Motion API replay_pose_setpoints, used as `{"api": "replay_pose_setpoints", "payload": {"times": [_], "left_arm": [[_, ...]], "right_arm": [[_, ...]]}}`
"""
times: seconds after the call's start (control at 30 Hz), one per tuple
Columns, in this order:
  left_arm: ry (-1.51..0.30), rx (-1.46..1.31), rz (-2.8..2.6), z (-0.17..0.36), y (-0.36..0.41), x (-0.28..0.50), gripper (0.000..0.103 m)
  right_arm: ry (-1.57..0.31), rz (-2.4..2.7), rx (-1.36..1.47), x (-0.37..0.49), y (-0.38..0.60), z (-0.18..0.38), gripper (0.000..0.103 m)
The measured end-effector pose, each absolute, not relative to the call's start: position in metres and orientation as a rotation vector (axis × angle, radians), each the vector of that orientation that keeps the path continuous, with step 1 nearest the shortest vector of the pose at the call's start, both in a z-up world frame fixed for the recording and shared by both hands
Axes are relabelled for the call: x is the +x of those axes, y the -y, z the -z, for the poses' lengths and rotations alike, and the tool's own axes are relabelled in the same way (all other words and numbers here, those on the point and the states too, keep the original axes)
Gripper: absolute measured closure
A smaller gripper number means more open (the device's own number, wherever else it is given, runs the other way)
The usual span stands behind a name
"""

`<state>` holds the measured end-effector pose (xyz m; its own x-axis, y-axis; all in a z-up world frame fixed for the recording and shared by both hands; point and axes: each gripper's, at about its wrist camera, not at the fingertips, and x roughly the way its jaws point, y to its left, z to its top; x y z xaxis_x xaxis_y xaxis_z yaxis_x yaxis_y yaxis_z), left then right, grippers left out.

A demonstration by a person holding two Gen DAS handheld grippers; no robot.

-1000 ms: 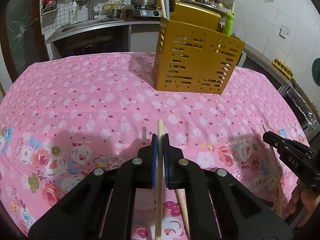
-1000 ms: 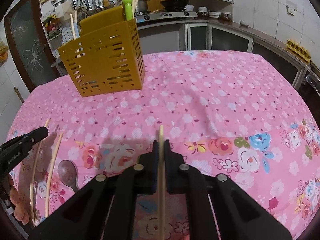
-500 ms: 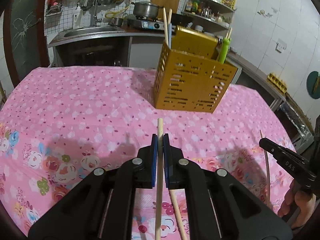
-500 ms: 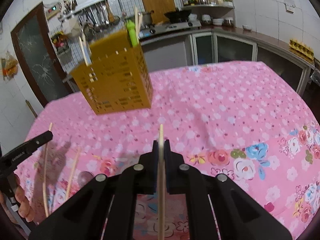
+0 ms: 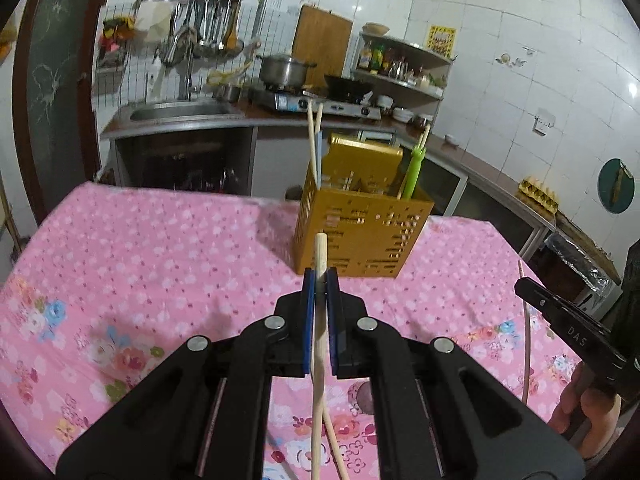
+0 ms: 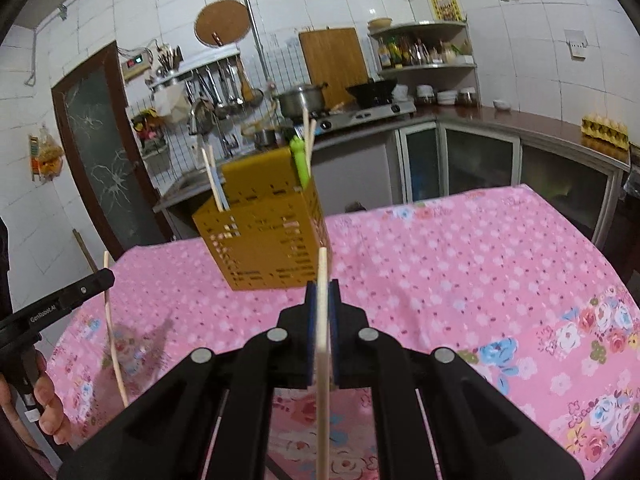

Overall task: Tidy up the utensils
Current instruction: 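Lift both held chopsticks and carry them above the yellow holder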

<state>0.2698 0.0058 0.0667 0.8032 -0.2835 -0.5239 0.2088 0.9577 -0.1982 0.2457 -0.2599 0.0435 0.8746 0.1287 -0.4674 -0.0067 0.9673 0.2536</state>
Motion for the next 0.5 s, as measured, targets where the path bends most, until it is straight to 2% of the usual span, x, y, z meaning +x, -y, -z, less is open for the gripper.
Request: {"api": "replay_pose_setpoints", "payload": {"times": [0.5], "left_arm": [[-0.460,-0.116,0.269,-0.107,-0.012,0.259,0.099]], "right_arm": [[-0.376,-0.106,0.216,0.238,0.253,-0.074,0.097]]}}
